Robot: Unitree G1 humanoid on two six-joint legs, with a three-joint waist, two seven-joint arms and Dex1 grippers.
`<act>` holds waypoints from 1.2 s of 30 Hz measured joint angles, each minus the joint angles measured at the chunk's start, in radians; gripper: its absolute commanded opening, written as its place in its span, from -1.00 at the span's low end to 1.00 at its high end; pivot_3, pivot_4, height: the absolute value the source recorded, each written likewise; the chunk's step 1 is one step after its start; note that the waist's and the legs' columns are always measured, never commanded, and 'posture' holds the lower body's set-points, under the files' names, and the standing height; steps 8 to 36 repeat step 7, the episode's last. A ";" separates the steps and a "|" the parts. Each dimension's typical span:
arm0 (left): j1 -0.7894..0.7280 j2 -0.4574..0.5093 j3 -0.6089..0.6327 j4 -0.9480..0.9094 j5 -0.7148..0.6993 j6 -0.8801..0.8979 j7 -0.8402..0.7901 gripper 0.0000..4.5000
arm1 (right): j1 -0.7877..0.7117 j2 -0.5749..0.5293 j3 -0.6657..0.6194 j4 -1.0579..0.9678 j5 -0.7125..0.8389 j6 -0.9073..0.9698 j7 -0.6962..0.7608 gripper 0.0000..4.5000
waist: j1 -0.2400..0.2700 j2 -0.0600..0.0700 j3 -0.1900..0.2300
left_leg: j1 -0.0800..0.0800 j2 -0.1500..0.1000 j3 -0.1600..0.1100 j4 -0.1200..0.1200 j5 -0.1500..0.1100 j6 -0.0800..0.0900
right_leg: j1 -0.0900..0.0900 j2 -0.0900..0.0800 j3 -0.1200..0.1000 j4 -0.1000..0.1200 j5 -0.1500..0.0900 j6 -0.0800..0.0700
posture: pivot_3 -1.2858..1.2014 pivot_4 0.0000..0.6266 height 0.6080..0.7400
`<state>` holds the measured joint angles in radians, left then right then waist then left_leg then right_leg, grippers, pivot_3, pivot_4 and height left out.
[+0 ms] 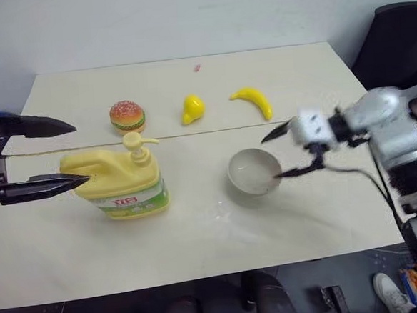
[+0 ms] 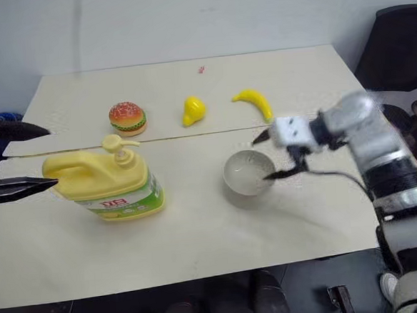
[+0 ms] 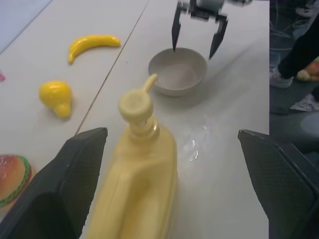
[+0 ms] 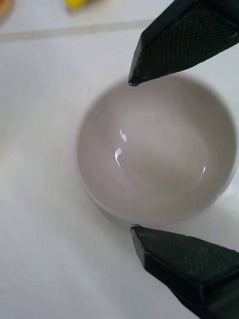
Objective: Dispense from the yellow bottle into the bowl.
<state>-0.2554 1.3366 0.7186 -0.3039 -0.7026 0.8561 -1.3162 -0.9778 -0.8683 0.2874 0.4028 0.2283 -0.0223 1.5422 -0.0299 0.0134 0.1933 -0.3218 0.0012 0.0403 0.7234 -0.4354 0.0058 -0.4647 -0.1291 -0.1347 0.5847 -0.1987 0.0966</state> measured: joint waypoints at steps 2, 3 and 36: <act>0.072 0.000 0.059 0.013 0.061 -0.030 -0.042 1.00 | -0.047 -0.118 0.023 0.001 0.120 0.091 0.004 0.99 | 0.004 0.000 0.000 | 0.000 0.000 -0.001 -0.001 0.000 0.000 | 0.000 0.000 -0.001 -0.002 0.000 0.000 | 0.03 -0.52 1.00; 0.094 0.000 0.079 0.020 0.077 -0.036 -0.059 1.00 | -0.060 -0.167 0.046 0.001 0.176 0.133 0.005 0.99 | 0.004 0.000 0.000 | 0.000 0.000 -0.001 -0.001 0.000 0.000 | 0.000 0.000 -0.001 -0.002 0.000 0.000 | 0.03 -0.52 1.00; 0.140 -0.005 0.147 0.033 0.100 -0.039 -0.082 1.00 | -0.087 -0.255 0.118 0.001 0.363 0.286 0.007 0.99 | -0.002 0.000 0.000 | 0.001 0.000 0.002 -0.002 0.000 0.000 | 0.001 0.000 0.000 -0.002 0.000 0.000 | 0.03 -0.52 1.00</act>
